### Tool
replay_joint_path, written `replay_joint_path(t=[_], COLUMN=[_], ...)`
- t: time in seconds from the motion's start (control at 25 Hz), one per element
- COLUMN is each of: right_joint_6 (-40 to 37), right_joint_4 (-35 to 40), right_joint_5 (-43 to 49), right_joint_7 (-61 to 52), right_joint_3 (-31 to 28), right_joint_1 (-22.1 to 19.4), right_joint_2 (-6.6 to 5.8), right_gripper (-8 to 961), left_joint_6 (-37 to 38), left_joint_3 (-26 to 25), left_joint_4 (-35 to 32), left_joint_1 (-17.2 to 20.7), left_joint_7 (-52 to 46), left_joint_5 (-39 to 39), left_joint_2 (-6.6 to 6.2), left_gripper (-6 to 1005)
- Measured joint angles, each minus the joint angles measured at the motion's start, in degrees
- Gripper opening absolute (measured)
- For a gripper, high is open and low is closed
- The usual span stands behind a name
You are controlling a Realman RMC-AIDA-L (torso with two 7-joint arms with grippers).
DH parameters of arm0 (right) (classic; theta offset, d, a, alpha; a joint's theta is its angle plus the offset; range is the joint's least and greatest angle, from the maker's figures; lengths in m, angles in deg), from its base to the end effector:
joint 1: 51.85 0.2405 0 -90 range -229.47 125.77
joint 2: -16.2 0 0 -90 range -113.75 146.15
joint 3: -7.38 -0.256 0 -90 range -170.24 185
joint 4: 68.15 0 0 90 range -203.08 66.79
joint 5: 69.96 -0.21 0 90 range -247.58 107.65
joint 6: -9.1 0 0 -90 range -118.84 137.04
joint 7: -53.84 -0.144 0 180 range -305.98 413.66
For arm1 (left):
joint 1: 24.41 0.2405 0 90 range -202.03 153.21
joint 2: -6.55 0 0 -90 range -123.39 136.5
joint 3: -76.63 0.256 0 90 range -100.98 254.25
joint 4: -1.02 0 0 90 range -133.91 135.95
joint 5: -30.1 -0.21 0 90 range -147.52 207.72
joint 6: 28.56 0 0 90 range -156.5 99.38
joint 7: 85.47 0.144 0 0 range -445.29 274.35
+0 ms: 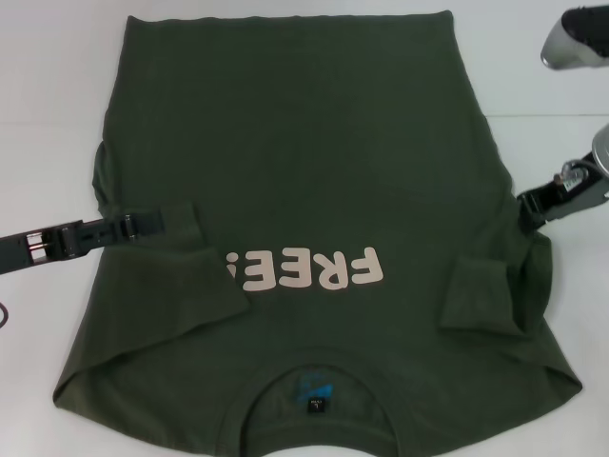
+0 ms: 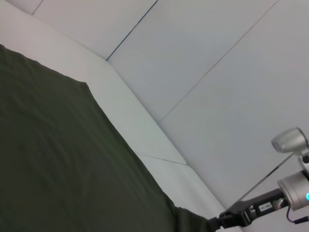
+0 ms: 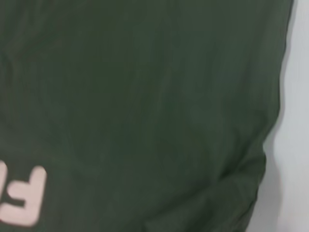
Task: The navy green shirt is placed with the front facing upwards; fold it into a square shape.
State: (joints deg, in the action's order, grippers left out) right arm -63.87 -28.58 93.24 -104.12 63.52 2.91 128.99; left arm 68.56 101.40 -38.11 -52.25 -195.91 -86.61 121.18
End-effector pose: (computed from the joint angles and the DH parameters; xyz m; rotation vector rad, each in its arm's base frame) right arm 0.2261 0.4434 0.0334 -2.1179 1.3916 -0.4176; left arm -0.2943 0.3203 0.0652 -2.3876 -1.3831 -0.9527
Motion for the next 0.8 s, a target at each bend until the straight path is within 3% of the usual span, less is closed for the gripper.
replay_joint_path(t=[0.28, 0.8], right_joint_6=[2.28, 10.31], right_joint_4=[0.48, -1.77], right_joint_5=[-3.61, -5.06], right_joint_7=[-0.22, -0.24], right_joint_3=[-0.59, -3.47], right_joint_1=[1.0, 2.49], right_joint_2=[-0.42, 1.98], right_gripper=[38, 38], left_joint_6=[-0.1, -0.24], left_joint_3=[-0.1, -0.22], left_joint_4=[0.02, 0.02], left_joint_1=[-0.04, -0.79], left_joint_7=[0.12, 0.23], left_joint_5=[-0.01, -0.01], left_joint_2=[-0.04, -0.11], left_gripper=[888, 889])
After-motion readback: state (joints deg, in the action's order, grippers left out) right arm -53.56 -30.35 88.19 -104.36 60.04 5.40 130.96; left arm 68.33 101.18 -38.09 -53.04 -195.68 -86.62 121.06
